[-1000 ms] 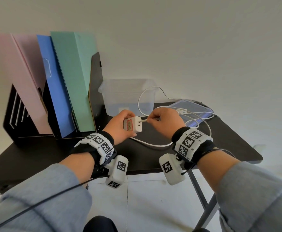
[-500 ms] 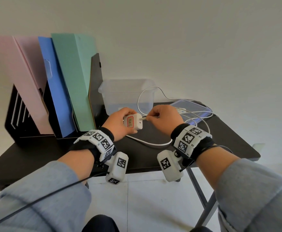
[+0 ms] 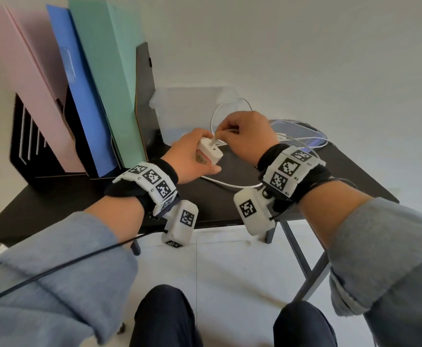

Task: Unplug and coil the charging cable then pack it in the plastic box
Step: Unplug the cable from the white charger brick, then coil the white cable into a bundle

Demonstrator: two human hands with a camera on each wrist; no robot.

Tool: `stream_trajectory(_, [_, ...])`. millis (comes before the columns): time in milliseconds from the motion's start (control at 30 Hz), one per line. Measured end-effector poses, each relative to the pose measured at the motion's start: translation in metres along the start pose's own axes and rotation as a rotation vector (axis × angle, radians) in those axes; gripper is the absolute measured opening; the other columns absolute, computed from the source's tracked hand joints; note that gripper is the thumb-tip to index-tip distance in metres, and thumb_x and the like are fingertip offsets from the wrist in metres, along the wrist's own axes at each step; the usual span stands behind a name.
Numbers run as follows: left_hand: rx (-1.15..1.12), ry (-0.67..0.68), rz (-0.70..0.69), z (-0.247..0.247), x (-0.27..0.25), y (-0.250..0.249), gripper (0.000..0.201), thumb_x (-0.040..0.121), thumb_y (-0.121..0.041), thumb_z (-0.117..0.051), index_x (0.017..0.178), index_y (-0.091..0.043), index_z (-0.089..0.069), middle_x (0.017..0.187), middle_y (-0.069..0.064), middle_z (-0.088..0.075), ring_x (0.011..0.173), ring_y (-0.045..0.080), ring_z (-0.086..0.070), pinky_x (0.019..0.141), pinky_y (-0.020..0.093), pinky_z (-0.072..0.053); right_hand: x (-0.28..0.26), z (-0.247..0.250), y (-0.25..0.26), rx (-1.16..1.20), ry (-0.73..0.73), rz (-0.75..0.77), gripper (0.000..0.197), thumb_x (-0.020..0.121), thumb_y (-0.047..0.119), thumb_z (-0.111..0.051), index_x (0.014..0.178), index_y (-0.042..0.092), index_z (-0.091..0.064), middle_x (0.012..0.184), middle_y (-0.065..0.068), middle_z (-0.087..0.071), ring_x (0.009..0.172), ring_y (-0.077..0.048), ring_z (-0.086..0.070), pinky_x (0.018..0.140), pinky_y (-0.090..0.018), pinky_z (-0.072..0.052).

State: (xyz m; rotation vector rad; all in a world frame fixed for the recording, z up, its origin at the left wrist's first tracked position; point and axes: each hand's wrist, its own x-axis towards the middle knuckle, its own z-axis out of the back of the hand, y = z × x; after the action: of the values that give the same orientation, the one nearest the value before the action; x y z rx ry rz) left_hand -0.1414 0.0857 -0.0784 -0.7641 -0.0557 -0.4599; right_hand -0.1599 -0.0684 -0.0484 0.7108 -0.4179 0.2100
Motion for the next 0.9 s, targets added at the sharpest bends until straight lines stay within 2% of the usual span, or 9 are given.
stream_trajectory(67, [-0.04,-0.022,-0.012,0.002,-0.001,0.002,0.051,0.071,-0.023,-0.076,0.113,-0.02,-0.048,0.105,0.0,-0.056,0.094,0.018,-0.058,0.087,0.032,-0.05,0.004,-0.004,0.01,0.015,0.017,0.049,0.01,0.082,0.017,-0.061,0.081,0.019,-0.07,0.078,0.008,-0.064,0.074,-0.007,-0.057,0.068,-0.019,-0.045])
stream_trajectory(200, [-0.127,-0.161,0.053,0.016,0.004,0.017,0.042,0.07,-0.013,-0.075,0.101,-0.02,-0.047,0.085,-0.005,-0.055,0.073,0.01,-0.053,0.063,0.011,-0.043,0.022,0.002,0.021,0.046,-0.014,0.098,0.008,0.08,0.024,-0.067,0.085,0.017,-0.069,0.075,0.006,-0.06,0.064,-0.002,-0.05,0.06,-0.009,-0.039])
stream_trajectory(267, [-0.219,-0.236,0.11,0.029,0.006,0.029,0.047,0.069,-0.012,-0.076,0.106,-0.019,-0.048,0.089,-0.002,-0.055,0.078,0.015,-0.054,0.072,0.02,-0.047,0.037,0.011,0.018,0.055,-0.009,0.059,0.014,0.081,0.027,-0.069,0.086,0.015,-0.069,0.069,0.005,-0.058,0.061,-0.004,-0.049,0.062,-0.016,-0.043])
stream_trajectory(333, [-0.33,-0.283,0.164,0.037,0.006,0.037,0.046,0.07,-0.009,-0.076,0.104,-0.018,-0.047,0.084,-0.004,-0.054,0.075,0.014,-0.053,0.074,0.03,-0.049,0.046,0.023,0.006,0.091,-0.011,0.0,0.017,0.083,0.027,-0.068,0.087,0.011,-0.069,0.065,0.006,-0.058,0.053,0.001,-0.05,0.057,-0.013,-0.044])
stream_trajectory(500, [-0.57,-0.269,0.213,0.054,0.005,0.05,0.033,0.076,-0.014,-0.074,0.094,-0.02,-0.047,0.081,0.001,-0.055,0.075,0.019,-0.058,0.057,0.031,-0.047,0.063,0.029,-0.013,0.186,-0.097,-0.098,0.024,0.085,0.027,-0.065,0.091,0.005,-0.072,0.062,0.005,-0.058,0.039,0.005,-0.045,0.043,-0.004,-0.036])
stream_trajectory(600, [-0.569,-0.231,0.201,0.049,0.001,0.046,0.019,0.084,-0.023,-0.067,0.087,-0.022,-0.048,0.074,0.002,-0.055,0.059,0.007,-0.059,0.053,0.03,-0.044,0.067,0.019,-0.004,0.265,-0.145,-0.101,0.023,0.086,0.025,-0.063,0.091,0.005,-0.072,0.059,0.003,-0.055,0.038,0.001,-0.043,0.041,-0.006,-0.035])
stream_trajectory(700, [-0.675,-0.214,0.253,0.041,-0.001,0.041,0.016,0.09,-0.038,-0.055,0.086,-0.023,-0.051,0.082,0.008,-0.054,0.077,0.024,-0.061,0.052,0.028,-0.045,0.069,0.014,0.013,0.338,-0.169,-0.067,0.021,0.086,0.025,-0.062,0.089,0.007,-0.073,0.057,0.003,-0.054,0.048,-0.006,-0.042,0.046,-0.011,-0.037])
stream_trajectory(767, [-0.742,-0.22,0.299,0.039,-0.002,0.038,0.026,0.095,-0.041,-0.043,0.081,-0.021,-0.053,0.077,0.007,-0.053,0.068,0.025,-0.058,0.046,0.025,-0.045,0.069,0.015,0.024,0.381,-0.172,-0.04,0.019,0.086,0.025,-0.062,0.087,0.01,-0.073,0.055,0.003,-0.053,0.051,-0.009,-0.042,0.047,-0.011,-0.037])
stream_trajectory(900, [-0.757,-0.221,0.253,0.036,0.0,0.026,0.039,0.1,-0.032,-0.033,0.072,-0.015,-0.053,0.067,0.004,-0.05,0.04,0.006,-0.05,0.039,0.017,-0.039,0.067,0.02,0.036,0.432,-0.194,-0.001,0.017,0.085,0.026,-0.063,0.085,0.013,-0.074,0.053,0.002,-0.052,0.051,-0.006,-0.045,0.051,-0.011,-0.039])
